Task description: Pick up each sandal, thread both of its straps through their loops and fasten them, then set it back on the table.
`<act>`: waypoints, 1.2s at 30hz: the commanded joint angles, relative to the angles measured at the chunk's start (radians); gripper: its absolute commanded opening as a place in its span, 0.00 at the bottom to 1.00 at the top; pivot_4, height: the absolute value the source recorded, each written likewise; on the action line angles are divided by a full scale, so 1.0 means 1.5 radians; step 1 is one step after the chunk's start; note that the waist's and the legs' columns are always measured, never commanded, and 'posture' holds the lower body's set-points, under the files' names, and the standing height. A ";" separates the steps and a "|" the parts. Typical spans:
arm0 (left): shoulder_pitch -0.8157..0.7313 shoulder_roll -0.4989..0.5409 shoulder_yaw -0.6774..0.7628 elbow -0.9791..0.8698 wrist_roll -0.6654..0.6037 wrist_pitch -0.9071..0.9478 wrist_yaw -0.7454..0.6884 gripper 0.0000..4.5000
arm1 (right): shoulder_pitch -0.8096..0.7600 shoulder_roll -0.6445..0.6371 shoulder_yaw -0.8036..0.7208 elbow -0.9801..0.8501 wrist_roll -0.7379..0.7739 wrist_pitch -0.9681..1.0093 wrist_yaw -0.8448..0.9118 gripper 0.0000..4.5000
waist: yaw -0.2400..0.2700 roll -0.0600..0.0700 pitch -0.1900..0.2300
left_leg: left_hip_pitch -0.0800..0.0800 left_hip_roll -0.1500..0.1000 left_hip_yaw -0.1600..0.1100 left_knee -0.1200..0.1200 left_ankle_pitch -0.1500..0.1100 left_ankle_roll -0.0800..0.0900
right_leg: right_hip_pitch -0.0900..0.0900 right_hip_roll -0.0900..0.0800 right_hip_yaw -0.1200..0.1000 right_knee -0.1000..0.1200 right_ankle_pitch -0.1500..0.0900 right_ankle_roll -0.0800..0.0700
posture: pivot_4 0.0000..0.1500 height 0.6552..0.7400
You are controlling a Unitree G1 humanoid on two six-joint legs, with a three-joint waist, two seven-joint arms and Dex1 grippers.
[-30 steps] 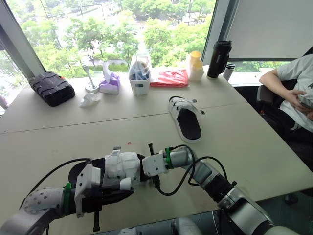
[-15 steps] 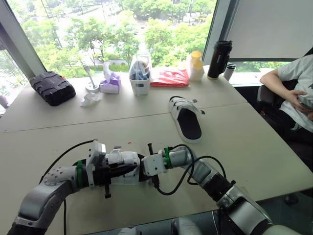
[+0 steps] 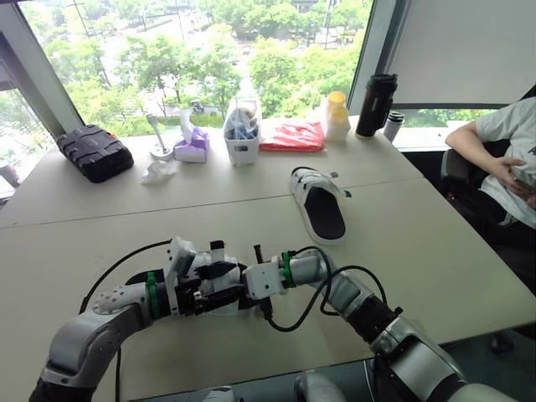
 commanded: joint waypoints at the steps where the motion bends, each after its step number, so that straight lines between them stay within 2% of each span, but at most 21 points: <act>1: -0.014 -0.005 0.001 0.005 0.008 0.019 0.034 0.99 | 0.012 -0.001 0.026 0.032 -0.030 0.012 0.009 0.00 | 0.000 0.000 0.000 | 0.000 0.000 0.000 0.000 0.000 0.000 | 0.000 0.000 0.000 0.000 0.000 0.000 | 1.00 1.00; 5: -0.055 -0.012 -0.008 0.017 0.031 0.033 0.066 0.99 | 0.010 0.002 0.027 0.036 -0.030 0.010 0.008 0.00 | 0.000 0.000 0.000 | 0.000 0.000 0.000 0.000 0.000 0.000 | 0.000 0.000 0.000 0.000 0.000 0.000 | 1.00 1.00; 10: -0.111 -0.029 0.017 0.035 0.015 0.038 0.086 0.99 | 0.007 0.006 0.027 0.042 -0.030 0.008 0.006 0.00 | 0.000 0.000 0.000 | 0.000 0.000 0.000 0.000 0.000 0.000 | 0.000 0.000 0.000 0.000 0.000 0.000 | 1.00 1.00; 14: -0.189 -0.064 0.111 0.038 -0.119 0.083 0.126 0.99 | 0.006 0.009 0.028 0.045 -0.030 0.005 0.004 0.00 | 0.000 -0.001 0.001 | -0.001 0.000 -0.001 0.000 0.000 0.000 | 0.000 0.000 -0.001 0.000 0.000 0.000 | 1.00 1.00; 19: -0.261 -0.059 0.166 0.068 -0.193 0.133 0.171 0.99 | 0.004 0.014 0.028 0.051 -0.031 0.001 0.003 0.00 | -0.004 -0.001 0.001 | -0.001 0.000 -0.001 -0.001 0.000 -0.001 | -0.001 0.000 0.000 0.000 0.002 0.003 | 1.00 1.00; 22: -0.267 -0.009 0.146 0.074 -0.170 0.153 0.145 0.99 | 0.003 0.017 0.029 0.055 -0.032 -0.001 0.001 0.00 | -0.006 -0.001 0.001 | -0.001 0.000 -0.001 -0.001 0.000 -0.001 | -0.002 0.000 0.000 0.000 0.002 0.003 | 1.00 1.00; 25: -0.222 0.093 0.072 0.102 -0.057 0.104 0.047 0.99 | 0.000 0.020 0.028 0.059 -0.032 -0.003 -0.001 0.00 | -0.012 -0.001 0.001 | -0.001 0.000 -0.001 -0.001 0.001 -0.001 | -0.002 0.001 0.000 0.000 0.001 0.003 | 1.00 1.00; 27: -0.204 0.130 0.048 0.132 -0.025 0.084 -0.001 0.99 | 0.000 0.021 0.029 0.060 -0.032 -0.003 -0.001 0.00 | -0.014 0.000 0.001 | -0.001 0.000 0.000 -0.002 0.001 -0.001 | -0.002 0.001 0.000 0.000 0.000 0.001 | 1.00 1.00; 31: -0.189 0.160 0.017 0.173 0.013 0.063 -0.073 0.99 | 0.001 0.021 0.028 0.059 -0.031 -0.001 -0.003 0.00 | -0.014 -0.001 0.002 | -0.002 0.000 -0.001 -0.002 0.001 -0.001 | -0.003 0.001 0.000 0.000 0.000 0.000 | 1.00 1.00; 36: -0.206 0.150 -0.007 0.197 0.045 0.054 -0.105 0.99 | 0.003 0.020 0.027 0.058 -0.031 0.002 -0.005 0.00 | -0.015 -0.001 0.002 | -0.002 0.000 -0.001 -0.002 0.001 -0.001 | -0.003 0.001 0.000 0.000 0.000 0.000 | 1.00 1.00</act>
